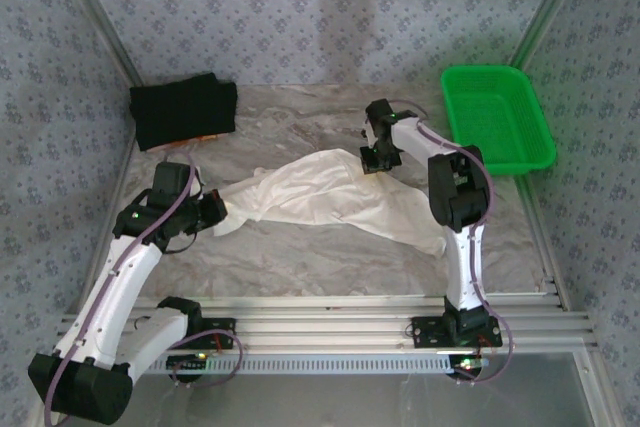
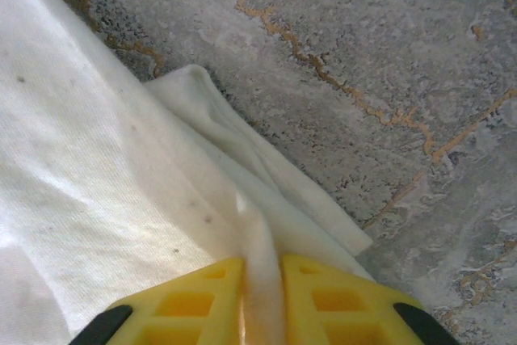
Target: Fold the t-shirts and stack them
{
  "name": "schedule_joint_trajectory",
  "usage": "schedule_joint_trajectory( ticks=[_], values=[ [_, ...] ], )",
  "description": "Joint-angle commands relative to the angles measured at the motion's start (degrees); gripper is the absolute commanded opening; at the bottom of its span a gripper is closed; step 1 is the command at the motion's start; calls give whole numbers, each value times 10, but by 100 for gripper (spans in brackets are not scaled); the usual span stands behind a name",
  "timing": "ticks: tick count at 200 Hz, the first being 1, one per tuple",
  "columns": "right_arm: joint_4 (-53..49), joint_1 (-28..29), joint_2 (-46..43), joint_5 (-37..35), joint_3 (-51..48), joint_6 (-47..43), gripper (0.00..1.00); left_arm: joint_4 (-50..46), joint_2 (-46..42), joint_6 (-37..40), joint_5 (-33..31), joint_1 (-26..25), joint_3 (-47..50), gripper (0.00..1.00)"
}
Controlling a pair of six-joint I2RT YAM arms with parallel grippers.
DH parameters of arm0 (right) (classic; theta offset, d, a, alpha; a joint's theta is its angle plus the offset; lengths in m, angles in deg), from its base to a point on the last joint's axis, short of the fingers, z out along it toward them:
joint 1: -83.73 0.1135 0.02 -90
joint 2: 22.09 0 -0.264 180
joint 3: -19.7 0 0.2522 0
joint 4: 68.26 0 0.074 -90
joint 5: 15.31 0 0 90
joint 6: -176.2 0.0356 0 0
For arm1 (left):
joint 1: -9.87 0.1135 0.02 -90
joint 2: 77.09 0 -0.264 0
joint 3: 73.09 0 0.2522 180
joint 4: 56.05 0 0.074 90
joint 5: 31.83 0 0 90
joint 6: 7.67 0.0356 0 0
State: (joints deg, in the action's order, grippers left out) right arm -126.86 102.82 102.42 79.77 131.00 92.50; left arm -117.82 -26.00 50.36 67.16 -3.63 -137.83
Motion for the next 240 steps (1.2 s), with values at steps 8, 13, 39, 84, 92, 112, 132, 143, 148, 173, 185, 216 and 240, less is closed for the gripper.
schedule_joint_trajectory(
  ticks=[8,13,39,84,92,112,132,143,148,173,185,216,240],
  values=[
    [-8,7,-36,-34,10,-11,14,-4,-4,13,0,4,-18,0],
    [-8,7,-39,-39,11,-11,12,-4,-4,13,0,4,-18,0],
    [-10,8,-57,-51,12,-11,2,-2,-3,13,0,5,-20,0],
    [-33,8,-121,-79,28,-3,0,-10,18,36,0,27,-83,0],
    [-42,7,-134,-88,39,-9,0,-14,26,43,1,36,-105,0],
    [-69,-1,-167,-104,76,-16,0,-16,50,57,7,59,-161,0],
    [-93,-24,-194,-100,120,-11,0,-9,83,67,16,79,-228,0],
    [-103,-39,-211,-98,144,-6,0,-12,105,75,16,88,-275,0],
    [-107,-45,-219,-96,157,-3,0,-13,116,80,17,92,-296,0],
    [-116,-78,-254,-79,212,7,0,-20,166,109,15,101,-409,0],
    [-122,-96,-265,-60,241,15,0,-28,189,124,9,105,-464,0],
    [-119,-150,-287,0,324,52,0,-47,256,154,-3,113,-627,0],
    [-89,-193,-300,83,378,89,0,-53,309,159,1,113,-756,0]
  ],
)
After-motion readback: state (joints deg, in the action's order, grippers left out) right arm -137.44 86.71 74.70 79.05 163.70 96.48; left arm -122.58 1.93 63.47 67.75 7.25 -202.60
